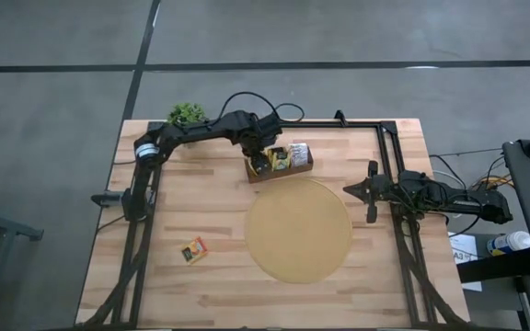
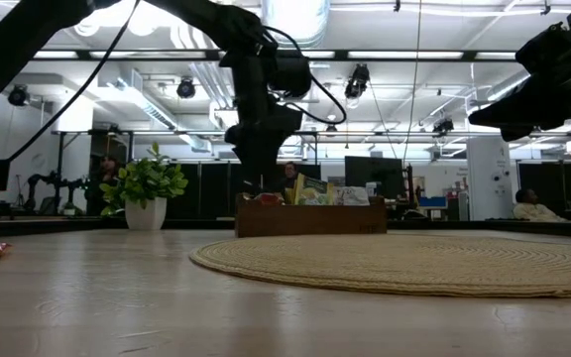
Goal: Pick & Place Tea
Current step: Put the orange tea bag into the left section of the wooden organizer
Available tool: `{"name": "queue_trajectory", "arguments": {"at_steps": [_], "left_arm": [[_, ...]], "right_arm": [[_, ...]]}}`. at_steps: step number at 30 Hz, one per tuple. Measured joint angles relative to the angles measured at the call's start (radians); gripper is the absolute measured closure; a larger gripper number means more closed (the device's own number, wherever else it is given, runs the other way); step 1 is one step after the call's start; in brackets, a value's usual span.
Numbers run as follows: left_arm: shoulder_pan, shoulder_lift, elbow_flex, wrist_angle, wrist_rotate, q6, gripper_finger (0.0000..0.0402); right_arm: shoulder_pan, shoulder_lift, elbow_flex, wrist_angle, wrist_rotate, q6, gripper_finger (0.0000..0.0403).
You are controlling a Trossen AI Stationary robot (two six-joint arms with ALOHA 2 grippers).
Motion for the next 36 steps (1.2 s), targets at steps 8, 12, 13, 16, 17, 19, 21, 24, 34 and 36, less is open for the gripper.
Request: {"name": "queue_trajectory", "arguments": {"at_steps": [8, 12, 13, 16, 17, 19, 21, 24, 34, 36], "left_arm": [[-0.001, 0.001, -0.052, 0.022, 0.013, 0.022, 0.0129], [0.0, 0.001, -0.084, 0.043, 0.028, 0.026, 0.0129], [0.0, 0.001, -0.092, 0.052, 0.029, 0.026, 0.0129], [0.0, 0.001, -0.115, 0.078, 0.029, 0.026, 0.0129], [0.0, 0.001, -0.123, 0.09, 0.029, 0.026, 0.0129], [0.0, 0.001, -0.141, 0.113, 0.02, 0.027, 0.0129], [-0.001, 0.001, -0.154, 0.129, -0.024, 0.027, 0.0129], [-0.002, 0.001, -0.168, 0.142, -0.139, 0.034, 0.0129], [-0.003, 0.001, -0.175, 0.162, -0.257, 0.063, 0.0129], [-0.007, 0.001, -0.174, 0.158, -0.244, 0.061, 0.0129]], "right_arm": [[0.0, 0.0, 0.0, 0.0, 0.0, 0.0, 0.0394], [0.0, 0.0, 0.0, 0.0, 0.0, 0.0, 0.0394], [0.0, 0.0, 0.0, 0.0, 0.0, 0.0, 0.0394], [0.0, 0.0, 0.0, 0.0, 0.0, 0.0, 0.0394], [0.0, 0.0, 0.0, 0.0, 0.0, 0.0, 0.0394], [0.0, 0.0, 0.0, 0.0, 0.0, 0.0, 0.0394], [0.0, 0.0, 0.0, 0.0, 0.0, 0.0, 0.0394], [0.0, 0.0, 0.0, 0.0, 0.0, 0.0, 0.0394], [0.0, 0.0, 0.0, 0.0, 0.0, 0.0, 0.0394], [0.0, 0.0, 0.0, 0.0, 0.0, 0.0, 0.0394]]}}
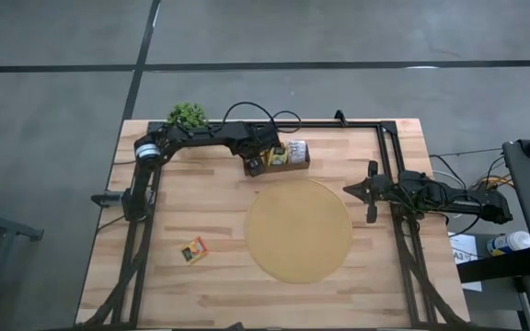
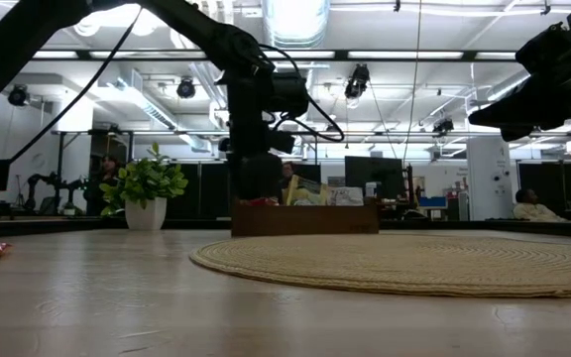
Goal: Pick & Place Tea
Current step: Put the orange tea bag into the left section of the wooden organizer
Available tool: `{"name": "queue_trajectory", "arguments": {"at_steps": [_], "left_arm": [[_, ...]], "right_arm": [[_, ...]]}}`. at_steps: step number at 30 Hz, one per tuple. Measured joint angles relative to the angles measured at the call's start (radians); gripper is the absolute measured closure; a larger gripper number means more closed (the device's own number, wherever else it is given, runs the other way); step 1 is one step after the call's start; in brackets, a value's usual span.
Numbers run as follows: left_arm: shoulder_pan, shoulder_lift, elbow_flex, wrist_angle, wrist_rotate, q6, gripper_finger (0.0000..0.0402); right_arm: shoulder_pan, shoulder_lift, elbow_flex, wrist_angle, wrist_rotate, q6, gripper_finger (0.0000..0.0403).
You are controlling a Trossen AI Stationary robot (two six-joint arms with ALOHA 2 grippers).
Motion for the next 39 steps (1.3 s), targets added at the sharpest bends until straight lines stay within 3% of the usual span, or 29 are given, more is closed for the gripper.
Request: {"name": "queue_trajectory", "arguments": {"at_steps": [11, 21, 39], "left_arm": [[-0.013, 0.0, 0.095, -0.106, 0.034, -0.046, 0.0129], [-0.013, 0.0, 0.152, -0.142, 0.204, -0.1, 0.0129], [-0.01, 0.007, 0.102, -0.16, 0.172, -0.108, 0.0129]], "right_arm": [[0.0, 0.0, 0.0, 0.0, 0.0, 0.0, 0.0394], [0.0, 0.0, 0.0, 0.0, 0.0, 0.0, 0.0394], [0.0, 0.0, 0.0, 0.0, 0.0, 0.0, 0.0394]]}}
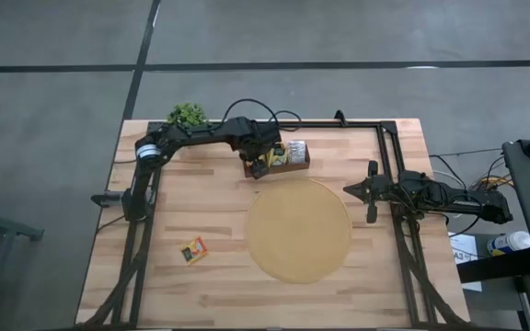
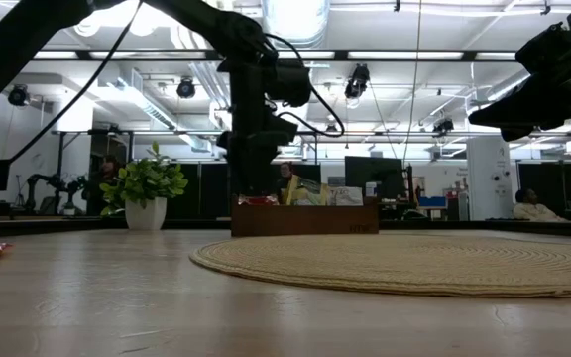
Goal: Pick & Place Tea
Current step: Put the orange tea bag into the left section of the wooden organizer
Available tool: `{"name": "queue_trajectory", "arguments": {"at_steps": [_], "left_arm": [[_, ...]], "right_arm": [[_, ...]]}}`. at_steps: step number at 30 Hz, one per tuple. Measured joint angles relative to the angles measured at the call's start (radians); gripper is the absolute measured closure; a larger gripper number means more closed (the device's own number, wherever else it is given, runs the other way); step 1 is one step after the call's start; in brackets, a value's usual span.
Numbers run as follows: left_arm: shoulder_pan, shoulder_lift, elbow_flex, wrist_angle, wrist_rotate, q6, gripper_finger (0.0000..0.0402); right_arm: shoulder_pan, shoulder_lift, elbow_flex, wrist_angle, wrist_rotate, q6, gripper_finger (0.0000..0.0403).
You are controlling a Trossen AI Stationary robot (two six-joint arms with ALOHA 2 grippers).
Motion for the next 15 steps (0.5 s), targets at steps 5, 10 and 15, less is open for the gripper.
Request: {"name": "queue_trajectory", "arguments": {"at_steps": [5, 10, 15], "left_arm": [[0.0, 0.0, 0.018, -0.008, -0.001, -0.013, 0.0129], [0.001, 0.0, 0.016, 0.002, -0.013, -0.013, 0.0129], [0.007, 0.0, 0.008, 0.026, -0.039, -0.012, 0.0129]], "right_arm": [[0.0, 0.0, 0.0, 0.0, 0.0, 0.0, 0.0394], [0.0, 0.0, 0.0, 0.0, 0.0, 0.0, 0.0394], [0.0, 0.0, 0.0, 0.0, 0.0, 0.0, 0.0394]]}}
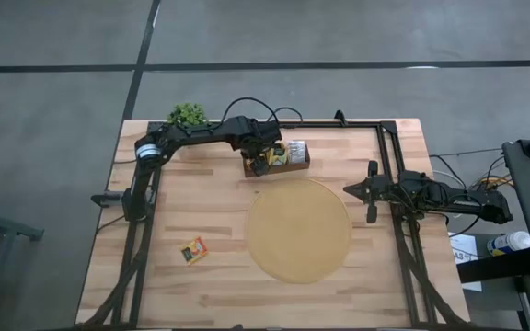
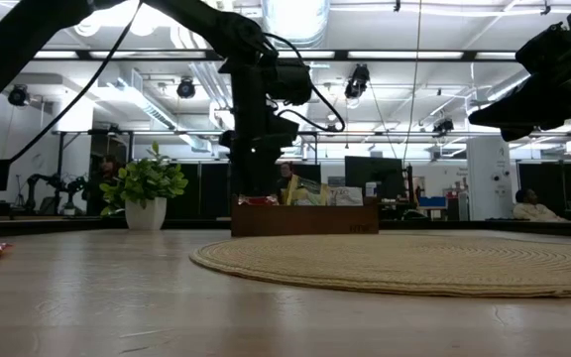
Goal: Pick & Place Tea
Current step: Put the orange tea bag into the left section of the wooden organizer
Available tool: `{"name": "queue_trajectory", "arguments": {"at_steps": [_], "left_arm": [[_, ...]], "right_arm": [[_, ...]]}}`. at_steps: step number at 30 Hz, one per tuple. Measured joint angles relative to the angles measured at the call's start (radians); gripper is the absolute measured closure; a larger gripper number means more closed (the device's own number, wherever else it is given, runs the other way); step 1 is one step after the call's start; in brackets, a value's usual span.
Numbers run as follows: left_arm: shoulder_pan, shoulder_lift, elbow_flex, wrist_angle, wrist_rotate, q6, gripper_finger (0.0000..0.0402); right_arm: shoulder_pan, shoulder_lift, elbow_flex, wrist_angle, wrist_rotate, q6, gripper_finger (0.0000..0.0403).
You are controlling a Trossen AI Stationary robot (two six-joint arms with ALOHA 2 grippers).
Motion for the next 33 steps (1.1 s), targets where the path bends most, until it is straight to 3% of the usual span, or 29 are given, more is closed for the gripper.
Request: {"name": "queue_trajectory", "arguments": {"at_steps": [13, 22, 26, 33], "left_arm": [[0.005, 0.002, -0.052, 0.069, -0.005, 0.003, 0.0129], [0.008, -0.002, -0.159, 0.196, -0.026, -0.008, 0.0129], [0.006, -0.003, -0.191, 0.254, -0.094, -0.01, 0.0129], [0.005, 0.001, -0.214, 0.287, -0.329, 0.025, 0.0136]], "right_arm": [[0.0, 0.0, 0.0, 0.0, 0.0, 0.0, 0.0394], [0.0, 0.0, 0.0, 0.0, 0.0, 0.0, 0.0394], [0.0, 0.0, 0.0, 0.0, 0.0, 0.0, 0.0394], [0.0, 0.0, 0.0, 0.0, 0.0, 0.0, 0.0394]]}}
